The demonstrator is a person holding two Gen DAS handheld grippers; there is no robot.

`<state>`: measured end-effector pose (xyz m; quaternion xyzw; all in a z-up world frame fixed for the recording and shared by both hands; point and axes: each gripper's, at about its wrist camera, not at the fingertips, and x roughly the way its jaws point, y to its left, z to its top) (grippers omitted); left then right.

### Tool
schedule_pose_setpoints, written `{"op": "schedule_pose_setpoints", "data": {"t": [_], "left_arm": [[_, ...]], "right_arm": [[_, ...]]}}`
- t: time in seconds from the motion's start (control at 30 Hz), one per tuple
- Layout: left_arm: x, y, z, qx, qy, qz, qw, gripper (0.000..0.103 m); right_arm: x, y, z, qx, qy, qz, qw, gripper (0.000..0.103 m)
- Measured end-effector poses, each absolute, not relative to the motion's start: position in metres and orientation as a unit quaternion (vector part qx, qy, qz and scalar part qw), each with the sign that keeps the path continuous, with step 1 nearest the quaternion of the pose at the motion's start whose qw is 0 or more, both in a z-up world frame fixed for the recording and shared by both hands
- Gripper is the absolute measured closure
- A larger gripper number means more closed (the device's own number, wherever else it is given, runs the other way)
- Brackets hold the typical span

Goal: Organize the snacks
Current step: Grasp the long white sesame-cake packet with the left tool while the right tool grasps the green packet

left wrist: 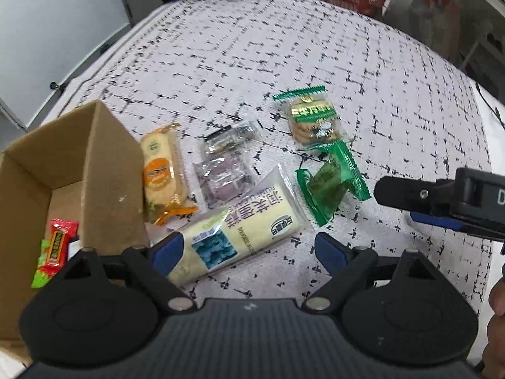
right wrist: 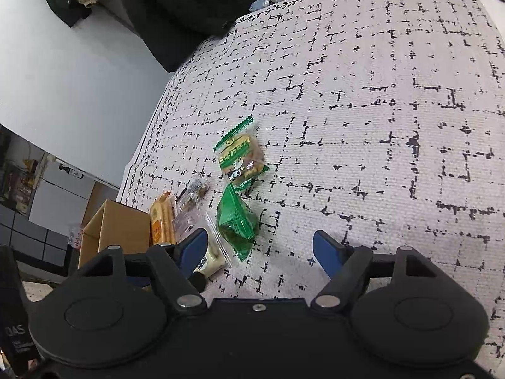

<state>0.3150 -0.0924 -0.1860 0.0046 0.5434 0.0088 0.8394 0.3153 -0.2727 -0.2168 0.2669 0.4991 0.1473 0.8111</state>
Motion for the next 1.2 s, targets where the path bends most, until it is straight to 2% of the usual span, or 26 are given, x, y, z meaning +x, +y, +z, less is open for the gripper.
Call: {"op": "schedule_pose_setpoints", "data": {"t": [0.6, 0.7, 0.83, 0.9, 0.97, 1.03, 1.07, 1.2], "left_arm": [[0.345, -0.095, -0.220, 0.060, 0.556, -0.005, 0.829, 0.012], [0.345, -0.093, -0.220, 0.048, 0.555, -0.002, 0.830, 0.017], [0.342, -0.090, -0.216, 0.038, 0.552, 0.008, 0.833, 0.037], [0.341, -0.088, -0.213, 0.022, 0.551, 0.010, 0.834, 0.042], [0.340, -0.086, -0.209, 0.004, 0.550, 0.012, 0.835, 0.045], [0.337, -0.085, -0.204, -0.010, 0.547, 0.012, 0.837, 0.049], [0.336, -0.084, -0.203, -0.018, 0.548, 0.013, 0.836, 0.049], [0.329, -0.080, -0.196, -0.051, 0.545, 0.018, 0.837, 0.052]], "right_arm": [[0.331, -0.263, -0.236, 0.261, 0.501, 0.165, 0.808, 0.030], [0.332, -0.260, -0.237, 0.254, 0.499, 0.170, 0.811, 0.033], [0.339, -0.253, -0.238, 0.249, 0.497, 0.176, 0.812, 0.042], [0.344, -0.248, -0.240, 0.246, 0.498, 0.180, 0.812, 0.045], [0.344, -0.243, -0.240, 0.235, 0.497, 0.185, 0.815, 0.049], [0.344, -0.238, -0.240, 0.224, 0.499, 0.192, 0.815, 0.065], [0.343, -0.236, -0.241, 0.222, 0.503, 0.196, 0.812, 0.069], [0.341, -0.238, -0.240, 0.227, 0.504, 0.195, 0.810, 0.074]]}}
